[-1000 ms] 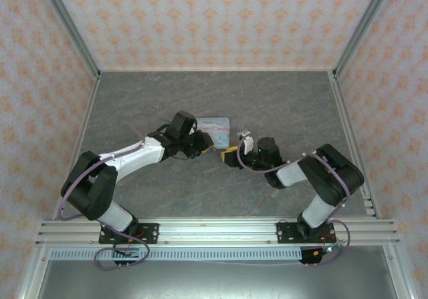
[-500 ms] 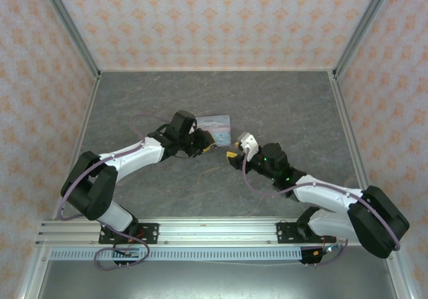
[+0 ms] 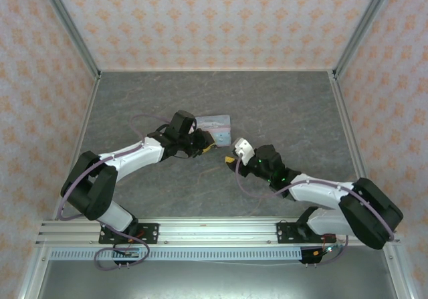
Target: Unlock the padlock with the key
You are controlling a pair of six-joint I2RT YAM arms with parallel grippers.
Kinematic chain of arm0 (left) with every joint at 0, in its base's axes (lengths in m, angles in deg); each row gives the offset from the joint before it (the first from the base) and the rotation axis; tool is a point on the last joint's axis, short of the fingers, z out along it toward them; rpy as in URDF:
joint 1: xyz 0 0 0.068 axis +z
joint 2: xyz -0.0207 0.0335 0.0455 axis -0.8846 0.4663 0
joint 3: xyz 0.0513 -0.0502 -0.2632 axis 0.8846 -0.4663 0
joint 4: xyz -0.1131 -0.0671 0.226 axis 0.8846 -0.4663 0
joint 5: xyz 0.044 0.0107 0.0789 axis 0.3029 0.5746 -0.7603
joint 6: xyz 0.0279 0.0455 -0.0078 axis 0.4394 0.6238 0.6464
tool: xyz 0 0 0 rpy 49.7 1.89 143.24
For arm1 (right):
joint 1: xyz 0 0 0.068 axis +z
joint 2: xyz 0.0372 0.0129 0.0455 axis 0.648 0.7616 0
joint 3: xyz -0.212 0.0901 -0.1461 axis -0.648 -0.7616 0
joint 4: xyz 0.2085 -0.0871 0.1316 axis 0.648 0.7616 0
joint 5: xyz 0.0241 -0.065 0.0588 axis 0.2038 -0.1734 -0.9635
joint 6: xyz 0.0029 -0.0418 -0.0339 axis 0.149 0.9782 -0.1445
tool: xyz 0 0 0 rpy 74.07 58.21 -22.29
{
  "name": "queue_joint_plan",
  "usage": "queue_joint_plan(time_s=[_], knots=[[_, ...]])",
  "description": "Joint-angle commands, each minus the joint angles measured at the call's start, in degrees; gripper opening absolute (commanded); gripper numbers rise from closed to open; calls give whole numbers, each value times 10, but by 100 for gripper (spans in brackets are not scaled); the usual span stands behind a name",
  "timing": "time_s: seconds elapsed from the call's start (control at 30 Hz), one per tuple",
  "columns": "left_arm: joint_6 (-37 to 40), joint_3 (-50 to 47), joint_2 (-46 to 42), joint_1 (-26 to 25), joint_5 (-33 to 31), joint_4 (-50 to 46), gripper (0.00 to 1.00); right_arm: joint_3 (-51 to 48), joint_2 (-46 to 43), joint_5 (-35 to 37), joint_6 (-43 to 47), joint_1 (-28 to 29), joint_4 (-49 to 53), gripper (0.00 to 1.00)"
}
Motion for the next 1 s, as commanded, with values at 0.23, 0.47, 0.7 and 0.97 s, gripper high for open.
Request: queue_joint_plan(time_s=[0.23, 0.47, 0.7, 0.97], knots=[[8, -17, -22, 2, 25, 42, 0, 46, 98, -71, -95, -3, -117, 48], [17, -13, -24, 2, 30, 42, 0, 69, 165, -178, -233, -61, -192, 48], [17, -13, -21, 2, 34, 48, 0, 87, 211, -233, -292, -74, -226, 47], [17, -8, -17, 2, 36, 49, 0, 102, 244, -252, -315, -73, -240, 39]])
